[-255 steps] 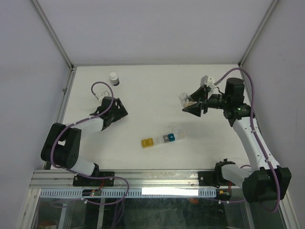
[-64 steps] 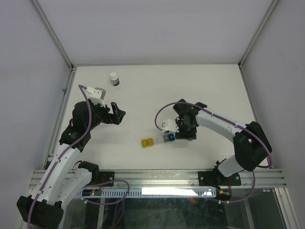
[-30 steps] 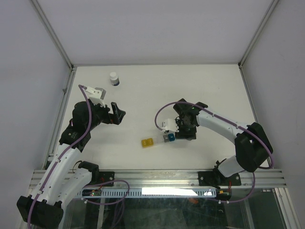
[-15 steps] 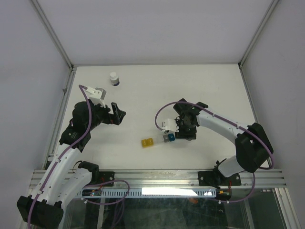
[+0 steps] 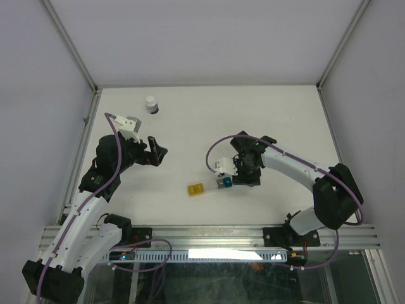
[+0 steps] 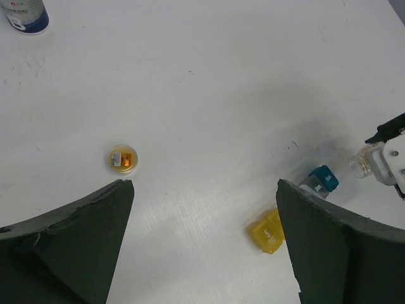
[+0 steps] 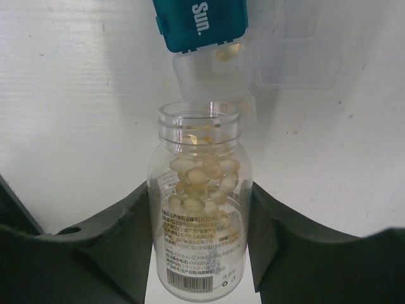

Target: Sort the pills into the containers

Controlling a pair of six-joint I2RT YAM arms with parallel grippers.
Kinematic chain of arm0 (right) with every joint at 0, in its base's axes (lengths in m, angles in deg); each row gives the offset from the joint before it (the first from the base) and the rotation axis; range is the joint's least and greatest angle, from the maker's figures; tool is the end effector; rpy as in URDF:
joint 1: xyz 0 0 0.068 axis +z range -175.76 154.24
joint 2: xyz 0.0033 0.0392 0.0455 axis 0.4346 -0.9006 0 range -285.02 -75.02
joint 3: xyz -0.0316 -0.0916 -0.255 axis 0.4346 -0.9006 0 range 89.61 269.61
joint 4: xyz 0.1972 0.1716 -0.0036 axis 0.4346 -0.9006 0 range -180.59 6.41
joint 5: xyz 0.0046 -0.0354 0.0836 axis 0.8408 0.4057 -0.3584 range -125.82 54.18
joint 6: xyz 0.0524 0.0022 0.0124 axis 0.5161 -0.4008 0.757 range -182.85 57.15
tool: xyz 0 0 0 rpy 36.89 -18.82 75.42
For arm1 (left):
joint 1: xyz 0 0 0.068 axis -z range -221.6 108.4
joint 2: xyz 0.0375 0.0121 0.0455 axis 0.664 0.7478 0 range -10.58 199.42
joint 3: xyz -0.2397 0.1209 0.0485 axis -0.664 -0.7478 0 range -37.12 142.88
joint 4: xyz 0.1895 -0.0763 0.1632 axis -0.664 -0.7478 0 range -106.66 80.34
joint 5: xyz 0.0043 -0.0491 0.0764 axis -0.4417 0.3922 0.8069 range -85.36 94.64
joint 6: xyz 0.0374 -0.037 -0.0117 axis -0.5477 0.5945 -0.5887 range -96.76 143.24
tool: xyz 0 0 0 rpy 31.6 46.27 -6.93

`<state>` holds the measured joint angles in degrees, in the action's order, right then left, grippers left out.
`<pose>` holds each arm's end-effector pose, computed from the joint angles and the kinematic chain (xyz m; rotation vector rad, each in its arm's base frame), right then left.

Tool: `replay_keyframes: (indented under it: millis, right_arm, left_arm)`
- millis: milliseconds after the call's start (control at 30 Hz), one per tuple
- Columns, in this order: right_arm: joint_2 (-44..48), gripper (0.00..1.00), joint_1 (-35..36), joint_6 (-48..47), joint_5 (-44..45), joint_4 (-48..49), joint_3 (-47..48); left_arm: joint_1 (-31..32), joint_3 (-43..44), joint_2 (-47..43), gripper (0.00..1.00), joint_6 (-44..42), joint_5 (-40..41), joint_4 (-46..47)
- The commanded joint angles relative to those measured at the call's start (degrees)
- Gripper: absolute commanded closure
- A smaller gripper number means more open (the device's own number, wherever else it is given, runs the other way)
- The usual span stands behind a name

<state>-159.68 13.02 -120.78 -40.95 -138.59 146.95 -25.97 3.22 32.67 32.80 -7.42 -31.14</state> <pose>0.1969 0.1624 0.2088 -2.2428 1.9821 0.0989 0.1662 -0.0541 0.2970 0.2437 2.0056 -0.4911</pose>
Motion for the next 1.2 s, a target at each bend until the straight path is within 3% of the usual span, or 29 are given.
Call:
replay_keyframes:
  millis: [0, 67, 167, 233, 333, 400, 500, 567, 633, 700, 800, 900, 967, 1033, 1100, 1167]
  right_arm:
    - [2.1, 1.0, 0.3, -0.3, 2.6, 3.1, -0.6]
    - [0.7, 1.0, 0.3, 1.0, -1.3, -1.5, 2.7]
    - [1.7, 1.0, 0.4, -0.4, 3.9, 3.3, -0.9]
    - [0.3, 1.0, 0.3, 1.2, -0.2, -1.5, 2.9]
    - [1.6, 1.0, 0.5, -0.2, 3.8, 2.5, -0.3]
    - [0.5, 1.0, 0.5, 1.2, -0.2, -1.4, 2.7]
    - [1.4, 1.0, 0.8, 0.2, 3.1, 1.4, 0.4]
    - [0.7, 1.0, 0.8, 1.4, -1.0, -1.4, 2.9]
    - [1.7, 1.0, 0.8, 0.0, 3.7, 3.0, -0.3]
    - [-0.4, 1.0, 0.8, 1.5, 0.8, -1.7, 3.0]
    - [1.5, 1.0, 0.9, 0.0, 3.5, 3.1, -0.2]
    - [0.0, 1.0, 1.0, 1.8, -1.1, -1.9, 3.5]
    - [1.1, 1.0, 1.2, 1.1, 3.5, 2.4, 0.2]
    - [-0.1, 1.0, 1.4, 2.8, -1.1, -2.4, 3.6]
    - [2.0, 1.0, 1.4, 1.4, 2.0, 3.2, -0.7]
    - [0.4, 1.0, 1.5, 2.1, 2.6, -0.5, 1.4]
  left_arm:
    - [-0.8, 0.3, -0.8, 0.01, -1.4, -0.7, 2.2]
    - [-0.8, 0.1, -1.0, 0.01, -1.5, -0.6, 2.3]
    - [-0.8, 0.4, -0.8, 0.01, -1.4, -0.7, 2.2]
    - [-0.8, 0.0, -1.0, 0.01, -1.5, -0.6, 2.3]
    - [-0.8, 0.3, -0.8, 0.01, -1.4, -0.8, 2.2]
    - [-0.9, 0.1, -0.9, 0.01, -1.4, -0.7, 2.3]
    - [-0.8, 0.3, -0.8, 0.01, -1.4, -0.8, 2.2]
    - [-0.8, 0.1, -0.9, 0.01, -1.4, -0.7, 2.3]
    - [-0.8, 0.3, -0.8, 0.01, -1.5, -0.8, 2.3]
    - [-0.8, 0.2, -1.0, 0.01, -1.4, -0.8, 2.3]
    - [-0.9, 0.3, -1.0, 0.01, -1.4, -0.9, 2.3]
    - [-0.9, 0.1, -1.2, 0.01, -1.4, -0.9, 2.3]
    - [-1.0, 0.4, -1.0, 0.01, -1.4, -1.1, 2.3]
    - [-0.9, 0.0, -1.2, 0.01, -1.4, -1.0, 2.3]
    - [-1.0, 0.2, -1.0, 0.01, -1.4, -1.2, 2.3]
    - [-0.9, 0.2, -1.1, 0.01, -1.4, -1.3, 2.4]
